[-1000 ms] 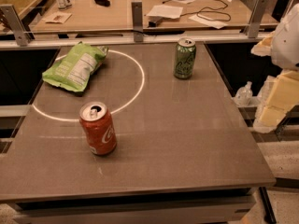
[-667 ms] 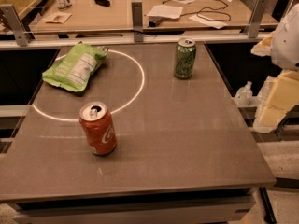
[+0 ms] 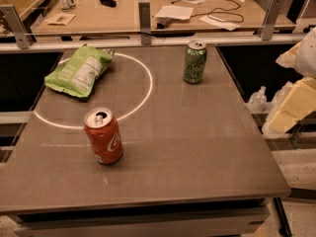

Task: Knock green can over

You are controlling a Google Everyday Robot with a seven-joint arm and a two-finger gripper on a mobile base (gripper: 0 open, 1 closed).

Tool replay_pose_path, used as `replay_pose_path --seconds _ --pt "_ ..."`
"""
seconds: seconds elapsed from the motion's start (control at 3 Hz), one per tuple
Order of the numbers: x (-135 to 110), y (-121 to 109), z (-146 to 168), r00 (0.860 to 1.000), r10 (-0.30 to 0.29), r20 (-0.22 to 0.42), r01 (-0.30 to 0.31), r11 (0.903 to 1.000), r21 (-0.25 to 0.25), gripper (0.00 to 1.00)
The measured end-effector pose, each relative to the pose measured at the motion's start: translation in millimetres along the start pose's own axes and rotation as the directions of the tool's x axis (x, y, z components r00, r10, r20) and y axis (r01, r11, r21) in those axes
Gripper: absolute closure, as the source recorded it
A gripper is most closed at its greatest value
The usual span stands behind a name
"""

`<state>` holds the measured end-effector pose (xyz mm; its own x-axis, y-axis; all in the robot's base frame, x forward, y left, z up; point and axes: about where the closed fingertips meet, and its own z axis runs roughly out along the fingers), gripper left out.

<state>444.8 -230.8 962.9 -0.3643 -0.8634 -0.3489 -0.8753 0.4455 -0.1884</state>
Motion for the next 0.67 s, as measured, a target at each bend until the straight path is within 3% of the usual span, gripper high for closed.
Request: replay_pose_path --seconds 0.33,0.67 --pt "9 -9 14 0.977 0.161 0.138 -0.159 0.987 -0.025 0.0" --pt "19 -28 32 0.925 0.257 0.281 -0.249 0.9664 -0.064 0.0"
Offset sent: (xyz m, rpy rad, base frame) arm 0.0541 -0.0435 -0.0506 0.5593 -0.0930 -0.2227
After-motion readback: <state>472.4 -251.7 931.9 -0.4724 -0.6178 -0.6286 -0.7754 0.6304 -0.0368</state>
